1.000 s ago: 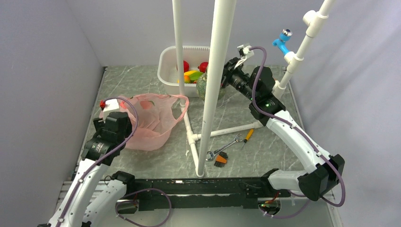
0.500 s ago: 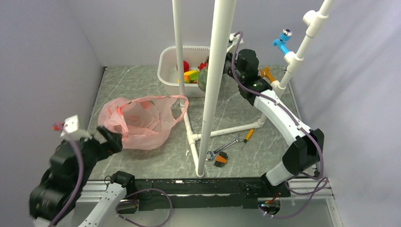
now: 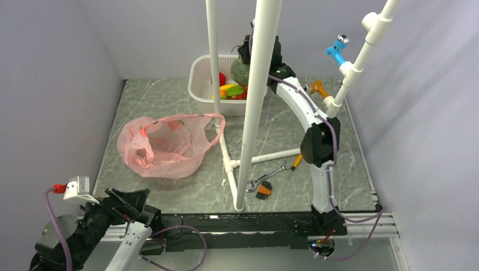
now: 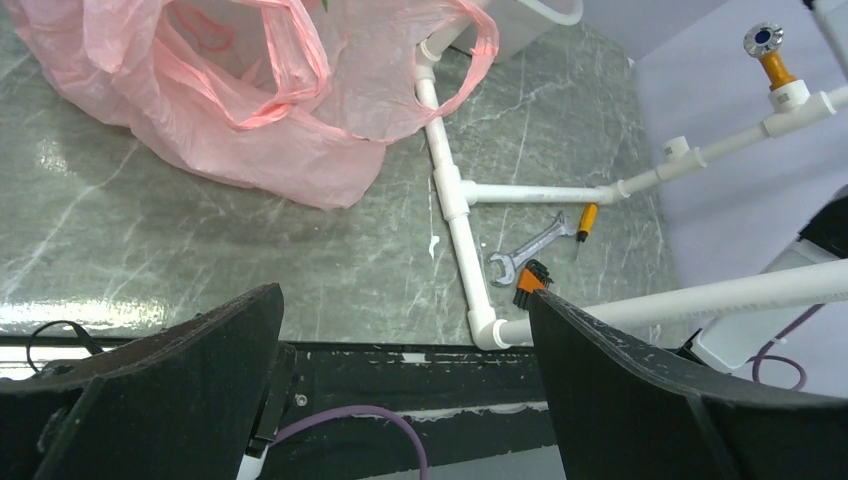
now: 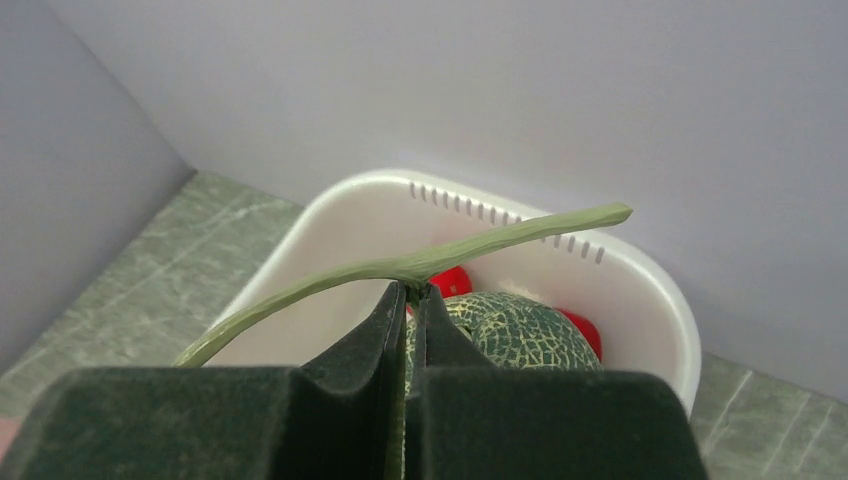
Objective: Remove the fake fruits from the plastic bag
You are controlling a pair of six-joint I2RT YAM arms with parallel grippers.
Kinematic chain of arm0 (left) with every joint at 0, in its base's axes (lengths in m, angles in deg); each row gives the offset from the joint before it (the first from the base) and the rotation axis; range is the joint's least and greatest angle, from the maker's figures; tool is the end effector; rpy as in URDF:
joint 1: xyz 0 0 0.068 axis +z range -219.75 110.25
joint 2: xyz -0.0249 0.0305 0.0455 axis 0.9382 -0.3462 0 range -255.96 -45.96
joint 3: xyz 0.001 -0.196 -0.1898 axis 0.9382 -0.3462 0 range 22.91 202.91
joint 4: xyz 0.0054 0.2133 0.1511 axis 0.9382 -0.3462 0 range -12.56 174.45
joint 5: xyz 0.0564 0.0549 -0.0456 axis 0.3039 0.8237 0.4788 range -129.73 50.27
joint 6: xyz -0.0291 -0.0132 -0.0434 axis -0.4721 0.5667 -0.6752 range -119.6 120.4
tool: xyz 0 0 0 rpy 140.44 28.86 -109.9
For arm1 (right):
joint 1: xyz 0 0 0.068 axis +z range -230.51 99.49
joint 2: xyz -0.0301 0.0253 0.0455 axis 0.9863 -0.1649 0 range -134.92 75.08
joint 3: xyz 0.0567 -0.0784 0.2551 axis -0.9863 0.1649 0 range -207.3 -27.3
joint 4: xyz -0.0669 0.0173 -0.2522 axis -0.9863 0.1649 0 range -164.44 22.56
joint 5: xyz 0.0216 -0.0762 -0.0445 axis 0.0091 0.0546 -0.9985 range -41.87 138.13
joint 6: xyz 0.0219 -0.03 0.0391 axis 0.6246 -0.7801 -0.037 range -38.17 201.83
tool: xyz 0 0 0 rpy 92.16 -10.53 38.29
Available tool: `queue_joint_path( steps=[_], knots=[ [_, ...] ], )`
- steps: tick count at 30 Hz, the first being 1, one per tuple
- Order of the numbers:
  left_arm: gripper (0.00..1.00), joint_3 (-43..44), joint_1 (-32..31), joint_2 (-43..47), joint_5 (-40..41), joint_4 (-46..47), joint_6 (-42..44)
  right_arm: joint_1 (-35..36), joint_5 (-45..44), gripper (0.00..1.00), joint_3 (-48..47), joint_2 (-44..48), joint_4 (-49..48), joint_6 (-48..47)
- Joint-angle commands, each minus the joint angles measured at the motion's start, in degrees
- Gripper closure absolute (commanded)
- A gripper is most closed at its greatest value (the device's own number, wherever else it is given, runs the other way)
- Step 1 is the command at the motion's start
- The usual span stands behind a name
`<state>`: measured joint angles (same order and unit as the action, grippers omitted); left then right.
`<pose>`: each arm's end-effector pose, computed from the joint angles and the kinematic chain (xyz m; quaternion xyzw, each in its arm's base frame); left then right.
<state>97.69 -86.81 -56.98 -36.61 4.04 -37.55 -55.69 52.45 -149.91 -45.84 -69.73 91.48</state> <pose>-0.0756 0.0252 0.3789 -0.1613 0.7855 -0.2564 0.5396 0.4601 0.2157 0.4014 -0.1214 0.7153 0.2299 0.6487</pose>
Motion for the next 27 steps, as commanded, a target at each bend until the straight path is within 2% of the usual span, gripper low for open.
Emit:
queue_joint_path(
  steps=[1, 13, 18, 20, 21, 22, 27],
  knots=[
    [0.01, 1.1, 0.18, 0.89, -1.42, -1.25, -2.04, -0.25, -1.22, 1.0, -6.16, -4.82, 2.77, -0.39],
    [0.01, -0.79, 0.2, 2.14, -2.59, -2.31, -3.29, 0.2, 0.49, 1.0, -6.12, -12.54, 6.19, 2.74],
    [0.01, -0.54, 0.19, 2.5, -2.41, -2.91, -3.09, 1.06, 0.81, 0.76, -4.73, -12.6, 8.3, 1.99],
    [0.01, -0.54, 0.18, 2.43, -2.46, -2.77, -2.89, 1.59, 0.8, 0.6, -5.04, -12.54, 9.58, 1.34],
    [0.0, -0.6, 0.18, 2.37, -2.56, -2.72, -2.83, 1.75, 0.2, 0.47, -5.63, -12.62, 10.74, 1.12],
    [0.01, -0.75, 0.18, 2.34, -2.58, -2.59, -2.67, 1.97, -0.31, 0.4, -6.15, -12.52, 11.91, 0.7],
    [0.01, -1.88, 0.18, 2.59, -3.52, -1.83, -2.46, 2.51, -3.15, 0.25, -7.15, -9.92, 16.49, -1.31]
  ],
)
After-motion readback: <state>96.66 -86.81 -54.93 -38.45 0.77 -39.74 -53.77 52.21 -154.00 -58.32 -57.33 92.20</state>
